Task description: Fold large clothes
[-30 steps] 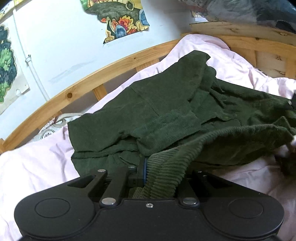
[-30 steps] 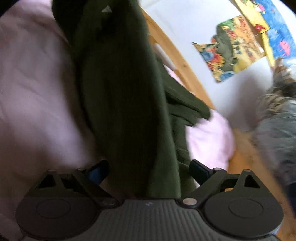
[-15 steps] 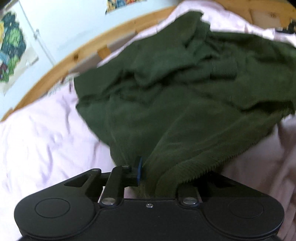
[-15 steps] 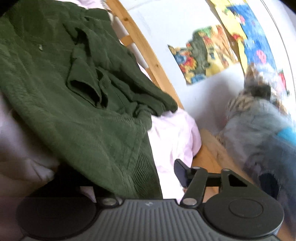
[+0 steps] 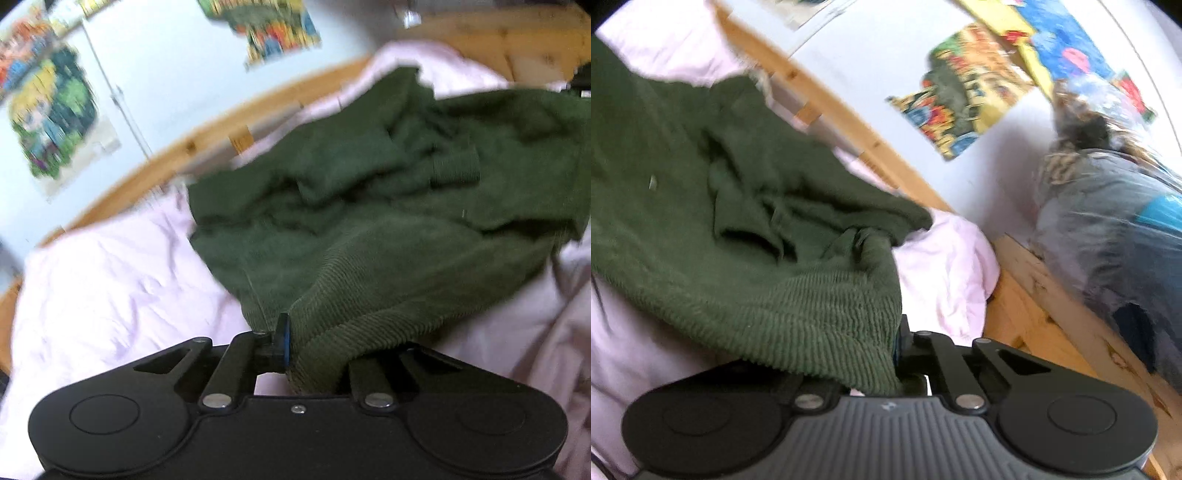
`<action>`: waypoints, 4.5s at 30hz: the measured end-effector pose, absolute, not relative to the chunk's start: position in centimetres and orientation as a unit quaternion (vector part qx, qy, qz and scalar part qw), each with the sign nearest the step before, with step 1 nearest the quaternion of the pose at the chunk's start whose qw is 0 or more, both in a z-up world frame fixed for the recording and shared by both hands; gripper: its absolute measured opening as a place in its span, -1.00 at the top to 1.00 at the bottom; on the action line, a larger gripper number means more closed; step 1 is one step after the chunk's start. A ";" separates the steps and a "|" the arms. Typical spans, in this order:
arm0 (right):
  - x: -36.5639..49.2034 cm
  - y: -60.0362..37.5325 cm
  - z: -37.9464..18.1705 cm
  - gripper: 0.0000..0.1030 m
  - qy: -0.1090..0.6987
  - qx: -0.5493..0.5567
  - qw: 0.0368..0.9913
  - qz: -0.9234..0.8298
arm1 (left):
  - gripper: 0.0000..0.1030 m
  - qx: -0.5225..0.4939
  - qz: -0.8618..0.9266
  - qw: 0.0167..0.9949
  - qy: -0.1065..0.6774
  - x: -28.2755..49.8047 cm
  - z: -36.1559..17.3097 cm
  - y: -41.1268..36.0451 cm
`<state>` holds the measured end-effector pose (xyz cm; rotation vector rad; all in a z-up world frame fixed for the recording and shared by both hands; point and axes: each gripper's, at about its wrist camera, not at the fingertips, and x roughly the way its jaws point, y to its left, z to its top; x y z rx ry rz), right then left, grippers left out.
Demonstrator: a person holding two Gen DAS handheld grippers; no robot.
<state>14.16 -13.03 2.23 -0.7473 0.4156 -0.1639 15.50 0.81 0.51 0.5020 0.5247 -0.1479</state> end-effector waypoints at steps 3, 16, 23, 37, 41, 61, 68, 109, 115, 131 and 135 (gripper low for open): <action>11.6 -12.5 5.6 0.93 0.195 -0.342 0.916 -0.073 | 0.86 0.236 -0.073 0.941 0.233 13.9 3.5 1.9; 8.3 -14.0 14.3 0.91 0.239 -0.192 0.952 -0.008 | 0.86 0.184 -0.117 0.938 0.268 10.5 14.7 6.6; 18.2 -19.1 11.5 0.90 0.236 -0.030 0.969 -0.062 | 0.83 0.118 -0.092 0.936 0.320 22.2 14.7 5.7; 25.3 -22.9 1.9 -0.25 0.225 0.059 0.968 -0.097 | -0.55 -0.044 -0.115 0.904 0.409 38.4 5.1 10.8; 24.7 -24.8 1.9 -0.62 0.240 0.111 0.960 -0.090 | -0.88 -0.108 -0.096 0.924 0.353 34.8 5.4 14.9; 23.3 -25.1 1.5 -0.87 0.257 0.163 0.951 -0.063 | 0.14 0.088 -0.107 0.909 0.393 26.7 0.0 9.6; 23.6 -24.4 1.0 -0.45 0.255 0.153 0.953 -0.050 | 0.83 0.049 -0.094 0.917 0.385 26.2 0.2 9.9; 23.3 -26.1 4.4 0.91 0.148 0.153 0.976 -0.054 | 0.98 -0.147 0.009 0.959 0.243 26.3 5.4 13.9; 26.1 -26.6 1.1 0.91 0.223 0.161 0.957 -0.093 | 0.98 -0.155 0.042 0.923 0.349 30.3 1.1 15.1; 25.1 -26.7 1.6 -0.84 0.198 0.142 0.969 -0.049 | -0.63 -0.168 -0.019 0.925 0.340 29.6 1.0 16.0; 26.9 -27.1 0.3 -0.91 0.220 0.166 0.960 -0.040 | -0.79 -0.160 -0.059 0.920 0.353 29.3 0.8 16.3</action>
